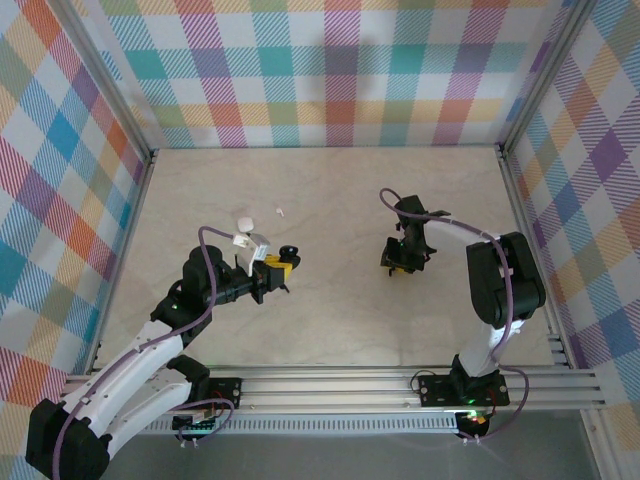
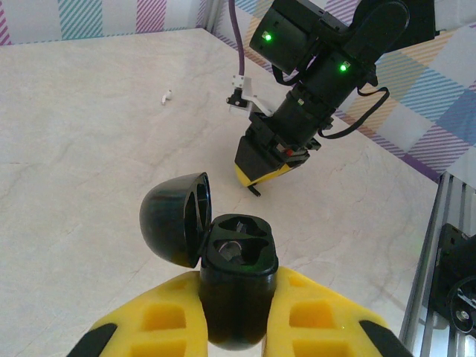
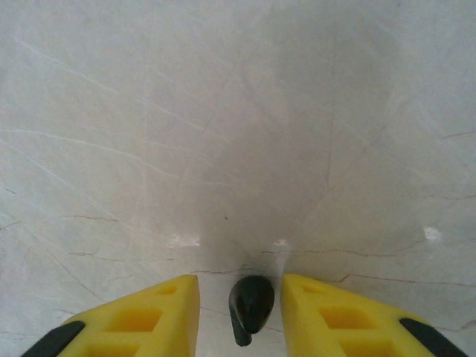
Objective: Insert wireless bluetooth earbuds into charging case
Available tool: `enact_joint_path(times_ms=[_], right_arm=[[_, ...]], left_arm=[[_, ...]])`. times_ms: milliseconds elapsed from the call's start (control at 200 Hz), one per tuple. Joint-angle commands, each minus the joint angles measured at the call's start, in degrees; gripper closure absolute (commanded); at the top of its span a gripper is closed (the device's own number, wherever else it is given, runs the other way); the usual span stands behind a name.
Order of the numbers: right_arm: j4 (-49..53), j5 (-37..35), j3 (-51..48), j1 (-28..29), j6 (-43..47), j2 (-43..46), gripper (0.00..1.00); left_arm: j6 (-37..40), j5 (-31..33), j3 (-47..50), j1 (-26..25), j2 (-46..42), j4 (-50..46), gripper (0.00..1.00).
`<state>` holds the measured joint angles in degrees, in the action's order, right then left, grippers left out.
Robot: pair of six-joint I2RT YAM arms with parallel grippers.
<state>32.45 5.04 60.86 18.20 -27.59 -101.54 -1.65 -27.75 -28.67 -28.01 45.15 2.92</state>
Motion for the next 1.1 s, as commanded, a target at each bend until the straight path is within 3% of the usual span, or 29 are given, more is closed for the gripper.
enact_joint_path(times_ms=[0,690,1095], right_arm=[[1.2,-1.33,0.72,-0.04,0.0,0.91,0.69],[1.12,-0.12,1.19,-0.09,1.23,0.71,0.91],[1.05,1.25,-1.13,0.02,1.91,8.32,1.0]], left_arm=[[1.04,-0.03,-0.96,-0.34,-0.84,0.08,1.0],[1.13,-0.2,-1.48,-0.38,-0.76,-0.35,1.0],[-0.07,-0.55,-2.01,-0.38,-2.56,-1.29,1.0]])
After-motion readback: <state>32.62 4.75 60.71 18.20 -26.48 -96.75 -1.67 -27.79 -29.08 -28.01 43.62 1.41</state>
